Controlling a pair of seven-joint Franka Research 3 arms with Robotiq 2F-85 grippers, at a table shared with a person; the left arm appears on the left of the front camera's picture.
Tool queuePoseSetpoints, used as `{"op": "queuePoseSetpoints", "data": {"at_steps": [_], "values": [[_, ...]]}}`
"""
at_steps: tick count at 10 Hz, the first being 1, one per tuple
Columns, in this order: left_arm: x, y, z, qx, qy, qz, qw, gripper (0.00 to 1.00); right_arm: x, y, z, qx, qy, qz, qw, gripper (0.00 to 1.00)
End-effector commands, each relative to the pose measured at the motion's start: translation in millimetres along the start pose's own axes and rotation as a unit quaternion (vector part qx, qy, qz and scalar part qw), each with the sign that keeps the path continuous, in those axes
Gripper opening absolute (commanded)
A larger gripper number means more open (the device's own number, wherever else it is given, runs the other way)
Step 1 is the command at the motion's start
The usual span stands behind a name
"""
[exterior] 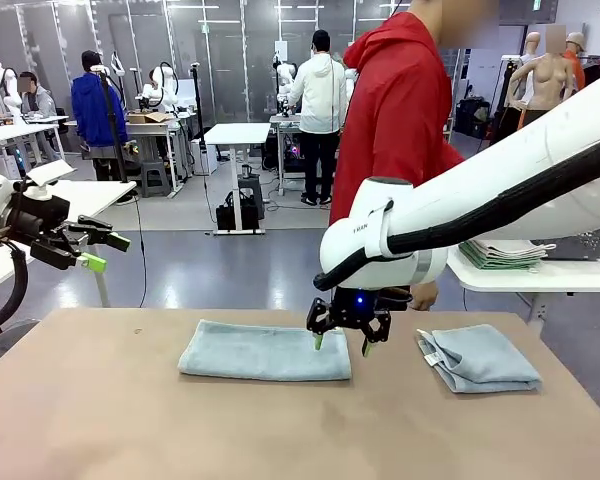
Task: Fold the towels and place them in the basket.
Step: When a person lays out a Towel with hook on the table, fold it in half twice.
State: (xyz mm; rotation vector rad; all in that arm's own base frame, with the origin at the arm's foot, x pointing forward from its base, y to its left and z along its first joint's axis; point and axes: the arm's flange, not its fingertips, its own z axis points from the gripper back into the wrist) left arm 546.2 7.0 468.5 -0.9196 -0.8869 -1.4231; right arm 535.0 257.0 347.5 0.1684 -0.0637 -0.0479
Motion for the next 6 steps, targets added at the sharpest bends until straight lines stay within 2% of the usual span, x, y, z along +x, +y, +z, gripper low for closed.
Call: {"op": "queuePoseSetpoints", "data": {"at_steps": [1, 6], "values": [[2, -3, 1, 0.002, -0.002, 0.000, 1.000, 1.00, 14, 11, -15, -0.025, -0.027, -0.005, 0.999, 1.00], [2, -3, 1, 0.002, -0.002, 0.000, 1.000, 1.00, 34, 13, -47, -0.051, -0.069, -0.014, 0.996, 1.00]]}}
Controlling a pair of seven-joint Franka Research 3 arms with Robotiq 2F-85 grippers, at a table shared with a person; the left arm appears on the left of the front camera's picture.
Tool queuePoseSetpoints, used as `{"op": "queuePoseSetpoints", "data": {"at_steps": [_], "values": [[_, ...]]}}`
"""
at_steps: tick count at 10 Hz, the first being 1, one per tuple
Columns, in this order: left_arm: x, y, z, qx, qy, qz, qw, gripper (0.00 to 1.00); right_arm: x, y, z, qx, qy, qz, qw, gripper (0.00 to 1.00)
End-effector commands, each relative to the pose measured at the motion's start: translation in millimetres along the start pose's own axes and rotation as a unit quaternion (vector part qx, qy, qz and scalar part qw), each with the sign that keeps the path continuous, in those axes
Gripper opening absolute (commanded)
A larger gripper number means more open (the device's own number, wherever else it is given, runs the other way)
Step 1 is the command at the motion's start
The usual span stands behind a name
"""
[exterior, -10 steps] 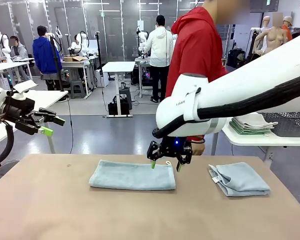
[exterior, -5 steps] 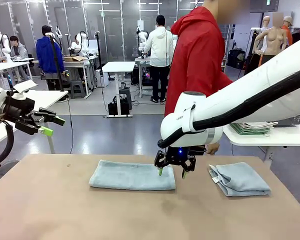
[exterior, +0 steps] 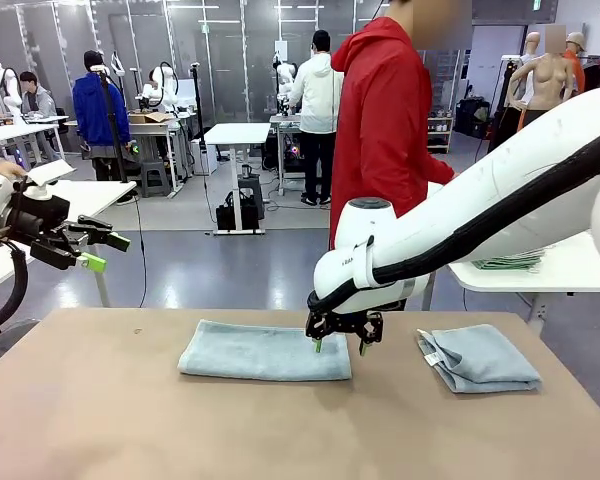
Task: Fold the towels and place them in the basket.
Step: When a person lays out a Towel with hook on the table, fold it in half twice.
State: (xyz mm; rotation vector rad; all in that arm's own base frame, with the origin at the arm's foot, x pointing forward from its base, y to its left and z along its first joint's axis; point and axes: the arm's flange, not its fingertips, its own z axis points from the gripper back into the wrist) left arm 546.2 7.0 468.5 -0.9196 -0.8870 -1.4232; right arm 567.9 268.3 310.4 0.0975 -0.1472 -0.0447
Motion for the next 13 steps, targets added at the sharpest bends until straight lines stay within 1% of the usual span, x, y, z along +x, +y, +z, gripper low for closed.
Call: {"op": "queuePoseSetpoints", "data": {"at_steps": [1, 3, 5, 6, 9, 10, 13], "values": [[1, -2, 1, 0.002, -0.002, 0.000, 1.000, 1.00, 7, 6, -10, -0.024, -0.036, -0.024, 0.999, 1.00], [1, -2, 1, 0.002, -0.002, 0.000, 1.000, 1.00, 8, 5, -13, -0.027, -0.037, -0.030, 0.998, 1.00], [1, -2, 1, 0.002, -0.002, 0.000, 1.000, 1.00, 9, 7, -18, -0.018, -0.029, -0.028, 0.999, 1.00], [1, -2, 1, 0.002, -0.002, 0.000, 1.000, 1.00, 10, 8, -20, -0.019, -0.034, -0.032, 0.999, 0.80], [1, -2, 1, 0.002, -0.002, 0.000, 1.000, 1.00, 10, 8, -21, -0.016, -0.037, -0.030, 0.999, 0.80], [1, -2, 1, 0.002, -0.002, 0.000, 1.000, 1.00, 10, 8, -22, -0.018, -0.037, -0.034, 0.999, 0.64], [1, -2, 1, 0.002, -0.002, 0.000, 1.000, 1.00, 12, 10, -22, -0.024, -0.032, -0.039, 0.998, 0.64]]}}
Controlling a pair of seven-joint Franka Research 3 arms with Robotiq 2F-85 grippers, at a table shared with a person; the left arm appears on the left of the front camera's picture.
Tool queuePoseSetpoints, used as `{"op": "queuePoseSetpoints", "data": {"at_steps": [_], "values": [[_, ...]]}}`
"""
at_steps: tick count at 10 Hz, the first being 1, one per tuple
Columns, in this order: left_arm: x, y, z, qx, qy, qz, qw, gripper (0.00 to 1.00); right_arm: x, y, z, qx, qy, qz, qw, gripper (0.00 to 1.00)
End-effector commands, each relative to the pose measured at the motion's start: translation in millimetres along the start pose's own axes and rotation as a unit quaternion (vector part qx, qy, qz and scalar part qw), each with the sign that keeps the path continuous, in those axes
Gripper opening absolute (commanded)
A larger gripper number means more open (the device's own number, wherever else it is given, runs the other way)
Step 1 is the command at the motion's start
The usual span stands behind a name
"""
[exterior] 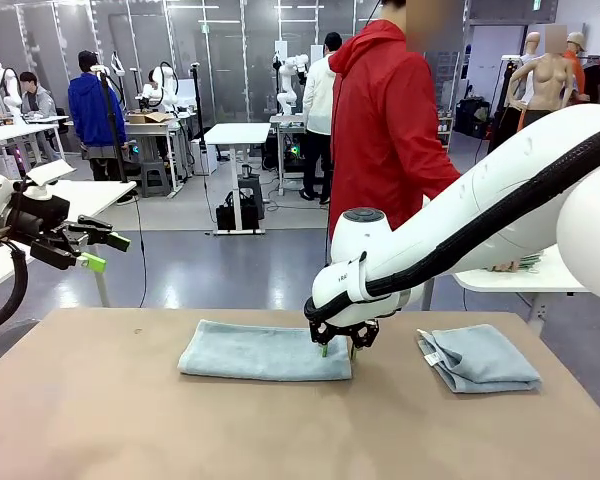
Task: Fold the towels and place them in the basket.
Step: When a person lays out a Towel with hook on the table, fold it in half twice.
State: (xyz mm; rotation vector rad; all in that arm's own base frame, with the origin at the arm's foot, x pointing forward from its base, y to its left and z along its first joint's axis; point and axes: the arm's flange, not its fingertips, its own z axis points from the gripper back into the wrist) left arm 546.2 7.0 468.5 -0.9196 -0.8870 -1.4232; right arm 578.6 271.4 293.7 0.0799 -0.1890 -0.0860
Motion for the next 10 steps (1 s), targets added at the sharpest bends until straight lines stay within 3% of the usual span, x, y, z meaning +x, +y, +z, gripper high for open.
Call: {"op": "queuePoseSetpoints", "data": {"at_steps": [1, 3, 4, 5, 6, 7, 8, 9, 10], "values": [[1.5, -2.5, 0.8, 0.002, -0.002, 0.000, 1.000, 1.00, 4.2, 9.1, -5.1, -0.017, -0.008, -0.020, 1.000, 0.64], [1.5, -2.5, 0.8, 0.002, -0.002, 0.000, 1.000, 1.00, 4.9, 8.9, -7.7, -0.015, -0.002, -0.019, 1.000, 0.64], [1.5, -2.5, 0.8, 0.002, -0.002, 0.000, 1.000, 1.00, 5.8, 8.7, -8.0, -0.013, 0.003, -0.024, 1.000, 0.44], [1.5, -2.5, 0.8, 0.002, -0.002, 0.000, 1.000, 1.00, 6.4, 8.9, -7.7, -0.013, 0.003, -0.024, 1.000, 0.44], [1.5, -2.5, 0.8, 0.002, -0.002, 0.000, 1.000, 1.00, 7.3, 8.7, -7.8, -0.014, 0.003, -0.023, 1.000, 0.24], [1.5, -2.5, 0.8, 0.002, -0.002, 0.000, 1.000, 1.00, 8.0, 8.6, -8.5, -0.023, 0.001, -0.020, 1.000, 0.40], [1.5, -2.5, 0.8, 0.002, -0.002, 0.000, 1.000, 1.00, 7.2, 9.4, -8.7, -0.034, 0.000, -0.020, 0.999, 0.04], [1.5, -2.5, 0.8, 0.002, -0.002, 0.000, 1.000, 1.00, 7.0, 9.5, -10.0, -0.034, 0.001, -0.019, 0.999, 0.20], [1.5, -2.5, 0.8, 0.002, -0.002, 0.000, 1.000, 1.00, 6.3, 9.1, -11.8, -0.041, 0.000, -0.019, 0.999, 0.00]]}}
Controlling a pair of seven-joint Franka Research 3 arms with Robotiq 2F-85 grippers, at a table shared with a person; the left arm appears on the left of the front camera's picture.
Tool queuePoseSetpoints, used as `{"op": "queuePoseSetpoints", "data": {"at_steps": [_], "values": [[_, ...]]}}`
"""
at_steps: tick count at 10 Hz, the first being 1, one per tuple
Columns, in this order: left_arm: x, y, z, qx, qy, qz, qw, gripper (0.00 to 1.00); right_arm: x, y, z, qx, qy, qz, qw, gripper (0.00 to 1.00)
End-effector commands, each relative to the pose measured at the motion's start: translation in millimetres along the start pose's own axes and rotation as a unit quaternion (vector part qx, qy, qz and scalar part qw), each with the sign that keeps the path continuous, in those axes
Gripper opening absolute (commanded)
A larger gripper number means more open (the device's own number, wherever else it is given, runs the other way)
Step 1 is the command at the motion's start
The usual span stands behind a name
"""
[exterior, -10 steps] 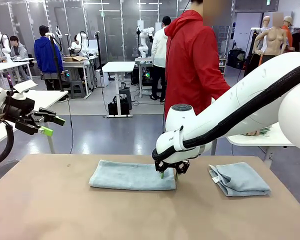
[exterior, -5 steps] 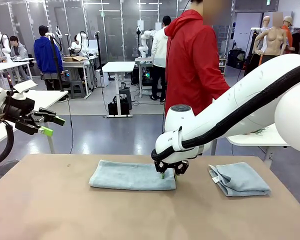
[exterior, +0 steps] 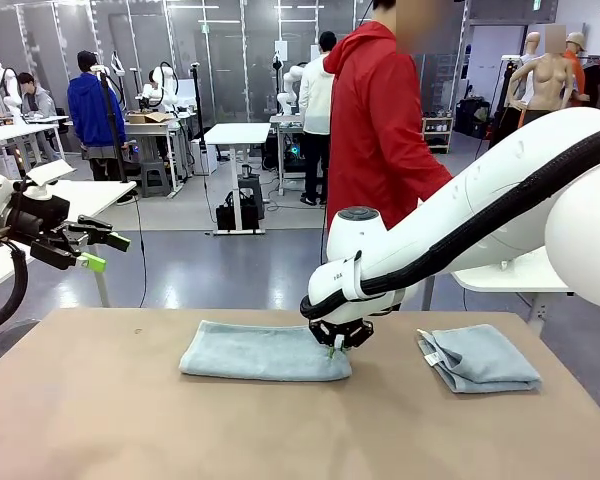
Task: Fold the towels and place them in the basket.
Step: When a person lays out a Towel with hook on the table, fold it in half twice.
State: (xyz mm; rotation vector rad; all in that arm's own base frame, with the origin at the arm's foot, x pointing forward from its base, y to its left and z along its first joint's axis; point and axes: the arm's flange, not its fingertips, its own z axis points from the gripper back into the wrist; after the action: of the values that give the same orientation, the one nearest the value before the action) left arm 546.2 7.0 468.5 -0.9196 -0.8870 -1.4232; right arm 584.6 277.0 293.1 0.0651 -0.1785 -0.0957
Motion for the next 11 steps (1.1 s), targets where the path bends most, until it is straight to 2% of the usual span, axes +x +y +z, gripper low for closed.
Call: {"op": "queuePoseSetpoints", "data": {"at_steps": [1, 4, 7, 11], "values": [[1, -2, 1, 0.002, -0.002, 0.000, 1.000, 1.00, 0, 1, -11, -0.034, -0.003, -0.015, 0.999, 0.00], [1, -2, 1, 0.002, -0.002, 0.000, 1.000, 1.00, 1, -23, -6, -0.035, -0.005, -0.013, 0.999, 0.00], [1, -2, 1, 0.002, -0.002, 0.000, 1.000, 1.00, 4, -59, 5, -0.034, -0.007, 0.024, 0.999, 0.00], [1, -2, 1, 0.002, -0.002, 0.000, 1.000, 1.00, 7, -79, 17, -0.049, -0.012, 0.036, 0.998, 0.00]]}}
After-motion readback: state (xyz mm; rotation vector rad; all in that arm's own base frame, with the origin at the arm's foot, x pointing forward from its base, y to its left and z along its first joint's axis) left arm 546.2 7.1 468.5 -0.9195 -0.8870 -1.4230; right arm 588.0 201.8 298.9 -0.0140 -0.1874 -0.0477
